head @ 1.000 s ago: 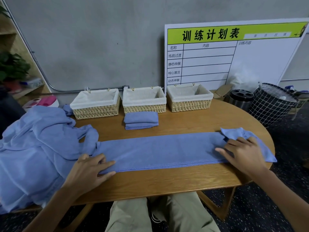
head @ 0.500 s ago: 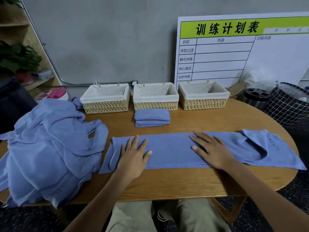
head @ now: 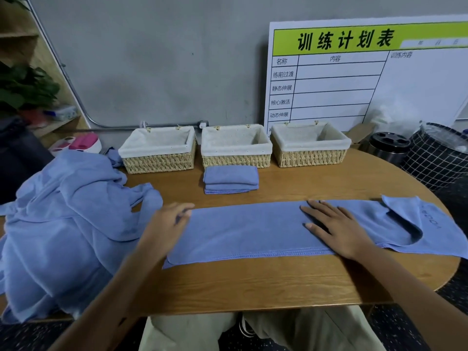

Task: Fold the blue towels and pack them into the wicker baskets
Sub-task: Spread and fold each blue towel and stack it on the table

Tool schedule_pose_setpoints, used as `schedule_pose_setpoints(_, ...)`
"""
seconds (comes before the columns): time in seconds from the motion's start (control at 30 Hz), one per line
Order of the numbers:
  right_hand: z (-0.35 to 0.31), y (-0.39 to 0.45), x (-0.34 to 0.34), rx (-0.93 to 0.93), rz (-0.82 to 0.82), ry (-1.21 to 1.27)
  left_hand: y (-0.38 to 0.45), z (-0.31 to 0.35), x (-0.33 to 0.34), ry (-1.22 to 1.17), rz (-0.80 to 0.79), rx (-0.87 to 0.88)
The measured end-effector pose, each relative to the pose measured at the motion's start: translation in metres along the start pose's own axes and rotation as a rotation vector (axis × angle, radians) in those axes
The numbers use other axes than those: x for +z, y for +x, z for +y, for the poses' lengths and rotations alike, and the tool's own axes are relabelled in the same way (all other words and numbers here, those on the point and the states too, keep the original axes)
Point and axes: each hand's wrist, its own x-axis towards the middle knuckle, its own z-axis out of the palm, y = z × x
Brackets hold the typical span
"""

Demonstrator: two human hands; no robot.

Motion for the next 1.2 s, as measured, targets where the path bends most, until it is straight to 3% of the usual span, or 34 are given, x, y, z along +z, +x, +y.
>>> schedule_pose_setpoints(0.07, -0.005, 0.0, -0.003, -0.029, 0.079, -0.038, 0.019, -0.023, -0.021, -0.026, -0.034, 0.032)
schedule_pose_setpoints(0.2, -0.057, 0.008, 0.0, -0.201, 0.235, 0.05, 0.048, -0.054, -0.041, -0.189, -0.299, 0.063)
schedule_pose_setpoints(0.43, -0.188, 0.05, 0.025, -0.463, 0.068, 0.262, 0.073, -0.067, -0.034, -0.17, -0.525, 0.193)
schedule_pose_setpoints(0.73, -0.216, 0.064, 0.051, -0.492, 0.106, 0.283, 0.072, -0.067, -0.037, -0.261, -0.479, 0.222)
schedule_pose_setpoints(1.2, -0.218, 0.06, 0.046, -0.491, 0.056, 0.22, 0.078, -0.079, -0.042, -0.174, -0.458, 0.152)
